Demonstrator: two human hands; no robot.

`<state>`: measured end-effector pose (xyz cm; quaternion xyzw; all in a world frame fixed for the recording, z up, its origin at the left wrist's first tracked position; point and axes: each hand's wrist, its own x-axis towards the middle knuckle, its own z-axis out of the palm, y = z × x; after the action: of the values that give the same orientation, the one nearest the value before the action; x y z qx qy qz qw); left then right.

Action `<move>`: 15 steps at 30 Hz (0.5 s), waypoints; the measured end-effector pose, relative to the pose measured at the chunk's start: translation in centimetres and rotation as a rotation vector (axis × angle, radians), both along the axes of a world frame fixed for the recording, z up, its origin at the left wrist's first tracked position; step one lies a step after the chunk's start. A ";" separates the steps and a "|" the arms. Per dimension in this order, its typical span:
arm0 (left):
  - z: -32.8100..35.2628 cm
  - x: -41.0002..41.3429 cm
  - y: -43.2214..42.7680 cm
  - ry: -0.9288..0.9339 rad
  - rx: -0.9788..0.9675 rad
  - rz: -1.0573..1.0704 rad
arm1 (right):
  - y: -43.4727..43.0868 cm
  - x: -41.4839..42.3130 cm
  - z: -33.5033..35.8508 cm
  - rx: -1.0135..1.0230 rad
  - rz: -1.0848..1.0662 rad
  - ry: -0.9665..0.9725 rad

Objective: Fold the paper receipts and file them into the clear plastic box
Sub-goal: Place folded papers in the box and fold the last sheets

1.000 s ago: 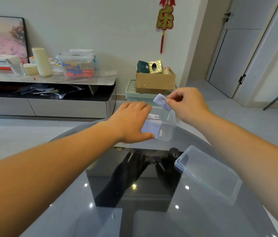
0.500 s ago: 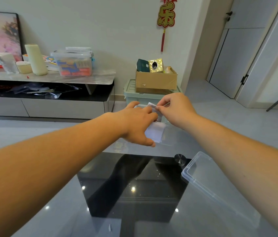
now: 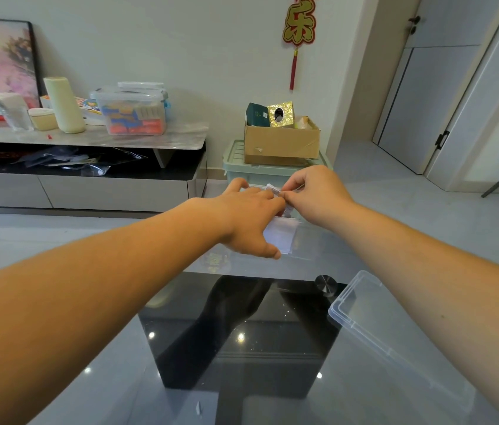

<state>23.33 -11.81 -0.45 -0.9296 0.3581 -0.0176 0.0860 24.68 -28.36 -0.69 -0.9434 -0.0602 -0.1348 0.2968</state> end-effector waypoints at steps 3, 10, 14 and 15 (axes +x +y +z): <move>0.0 -0.1 0.1 0.027 -0.004 -0.009 | 0.0 0.0 0.0 0.006 0.001 -0.005; -0.4 0.1 0.4 0.010 -0.027 -0.030 | 0.1 -0.2 -0.1 -0.015 -0.003 -0.114; -0.6 0.2 0.6 -0.021 -0.046 -0.044 | 0.2 0.0 0.3 -0.101 0.014 -0.010; -0.7 0.2 0.6 -0.027 -0.065 -0.048 | 0.1 0.1 0.4 -0.090 0.021 0.036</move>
<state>23.53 -11.18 -1.19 -0.9226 0.3785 -0.0438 0.0603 24.82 -28.27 -0.33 -0.9574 -0.0710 -0.1120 0.2565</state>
